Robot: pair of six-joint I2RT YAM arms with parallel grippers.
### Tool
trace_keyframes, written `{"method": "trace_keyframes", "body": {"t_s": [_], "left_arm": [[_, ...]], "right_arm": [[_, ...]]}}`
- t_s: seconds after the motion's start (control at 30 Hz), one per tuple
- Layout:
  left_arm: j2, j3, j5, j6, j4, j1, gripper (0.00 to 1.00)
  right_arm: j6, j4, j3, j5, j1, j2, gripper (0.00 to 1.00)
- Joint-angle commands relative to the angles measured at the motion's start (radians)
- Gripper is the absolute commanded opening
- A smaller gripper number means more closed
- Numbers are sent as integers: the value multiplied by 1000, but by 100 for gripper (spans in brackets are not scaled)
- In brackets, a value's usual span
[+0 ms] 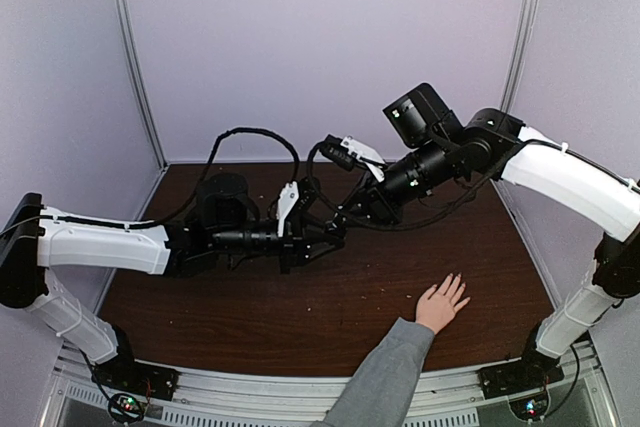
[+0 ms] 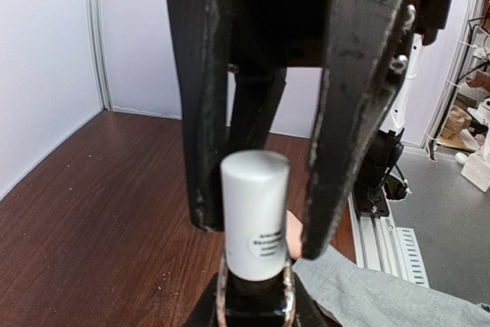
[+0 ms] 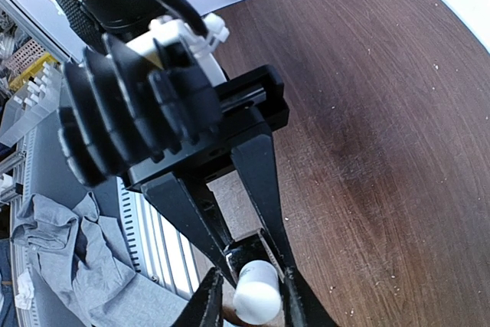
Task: Paint the nails
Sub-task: Unscrew the nail polish bottle cap from the nail polish bottle.
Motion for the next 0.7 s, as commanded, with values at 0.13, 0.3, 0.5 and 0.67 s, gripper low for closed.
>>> {"method": "trace_keyframes", "body": {"t_s": [0.13,0.3,0.5,0.67], "left_arm": [[3,29,6,-5,48,6,0],[-8,17,-16,-16,56,6,5],[-22,-25,-44,-71,156,6,41],[-19,-42,-54,-75,209,5,34]], "right_arm": [[12,6,15,2,5,12,18],[8,1,16,10,5,11,8],[26,38,-4,26,5,-9,6],[28,39,-6,32,5,-10,6]]}}
